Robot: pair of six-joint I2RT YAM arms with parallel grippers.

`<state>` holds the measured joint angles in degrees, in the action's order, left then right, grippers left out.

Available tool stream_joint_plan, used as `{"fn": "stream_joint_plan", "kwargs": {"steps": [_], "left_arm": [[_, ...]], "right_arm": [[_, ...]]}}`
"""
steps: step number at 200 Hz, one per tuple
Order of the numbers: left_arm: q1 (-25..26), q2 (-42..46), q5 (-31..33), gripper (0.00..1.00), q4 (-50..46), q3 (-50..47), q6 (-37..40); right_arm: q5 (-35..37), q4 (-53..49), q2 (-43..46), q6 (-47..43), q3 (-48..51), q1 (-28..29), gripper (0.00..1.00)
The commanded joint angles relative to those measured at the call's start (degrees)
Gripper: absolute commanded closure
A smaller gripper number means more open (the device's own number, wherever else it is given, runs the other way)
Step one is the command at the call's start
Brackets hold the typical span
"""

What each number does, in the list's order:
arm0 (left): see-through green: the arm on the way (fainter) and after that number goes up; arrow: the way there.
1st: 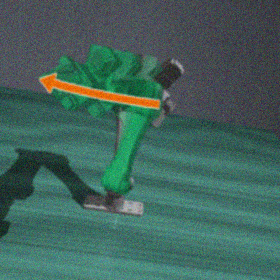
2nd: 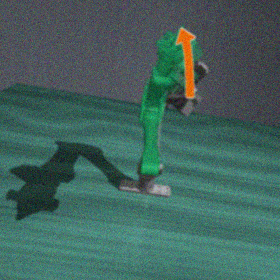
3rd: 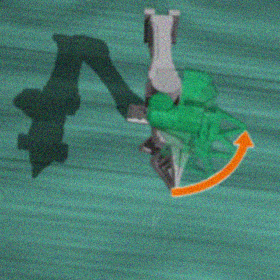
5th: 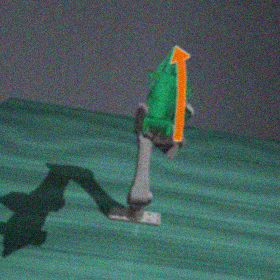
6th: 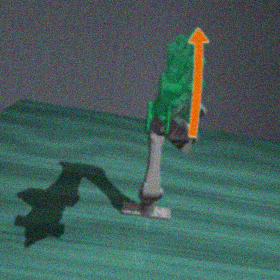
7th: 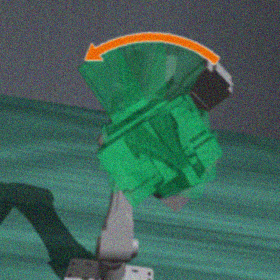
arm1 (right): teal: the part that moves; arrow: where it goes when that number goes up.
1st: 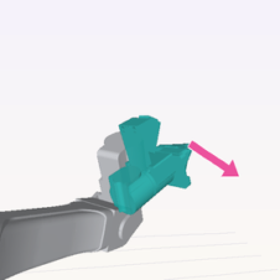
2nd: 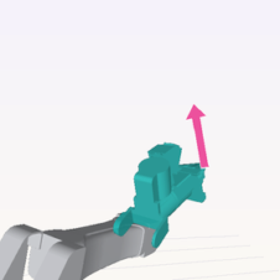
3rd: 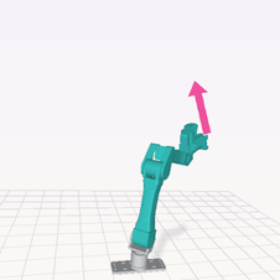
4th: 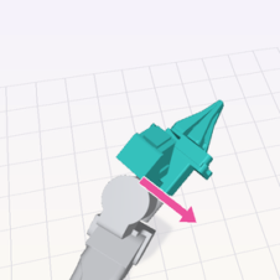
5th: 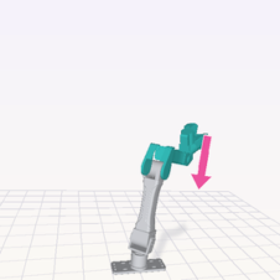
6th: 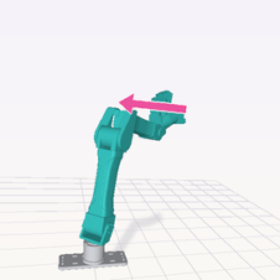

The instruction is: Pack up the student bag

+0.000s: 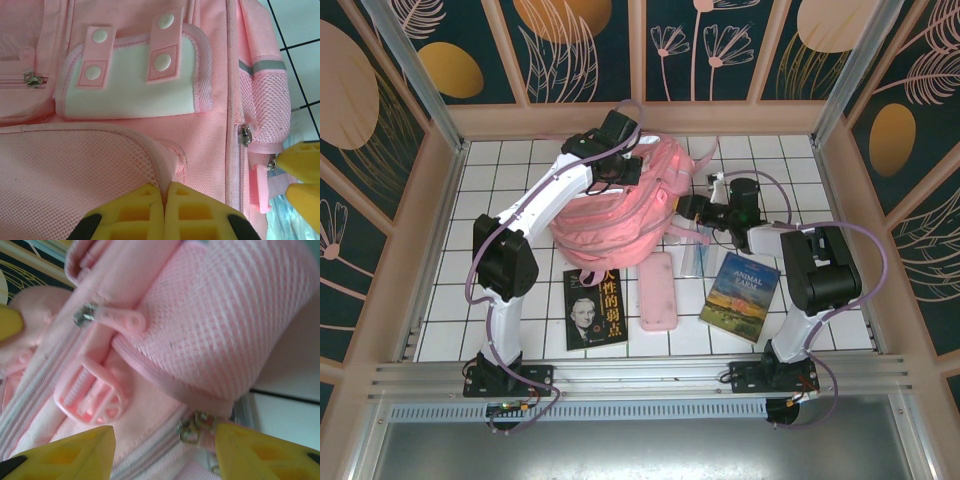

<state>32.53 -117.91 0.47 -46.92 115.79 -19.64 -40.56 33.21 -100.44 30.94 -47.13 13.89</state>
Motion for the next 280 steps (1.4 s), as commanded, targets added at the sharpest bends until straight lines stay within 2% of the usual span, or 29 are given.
{"fn": "stream_joint_plan", "kwargs": {"steps": [1,42,88,138,166,280], "left_arm": [[-0.2,4.48,-1.21,1.0,4.81,0.59,-0.48],[-0.24,4.65,-1.38,1.0,4.81,0.67,-0.58],[-0.25,4.95,-1.19,1.0,4.71,0.84,-0.62],[-0.19,5.17,-1.99,1.0,4.82,1.2,-0.97],[-0.24,4.56,-2.88,1.0,4.58,1.97,-1.19],[-0.23,5.58,-5.3,1.0,5.51,-0.08,-2.36]], "right_arm": [[2.06,2.26,-1.21,-1.58,-3.06,0.54,0.44],[1.32,1.96,-4.45,-2.02,-4.26,2.22,0.42],[3.09,1.15,-3.88,-2.24,-1.61,2.37,0.36],[6.51,-3.77,2.49,-4.96,3.36,2.81,0.3],[5.01,-2.52,4.09,-3.71,4.64,3.15,0.31],[3.08,3.22,-4.87,-2.51,-2.89,3.94,0.29]]}}
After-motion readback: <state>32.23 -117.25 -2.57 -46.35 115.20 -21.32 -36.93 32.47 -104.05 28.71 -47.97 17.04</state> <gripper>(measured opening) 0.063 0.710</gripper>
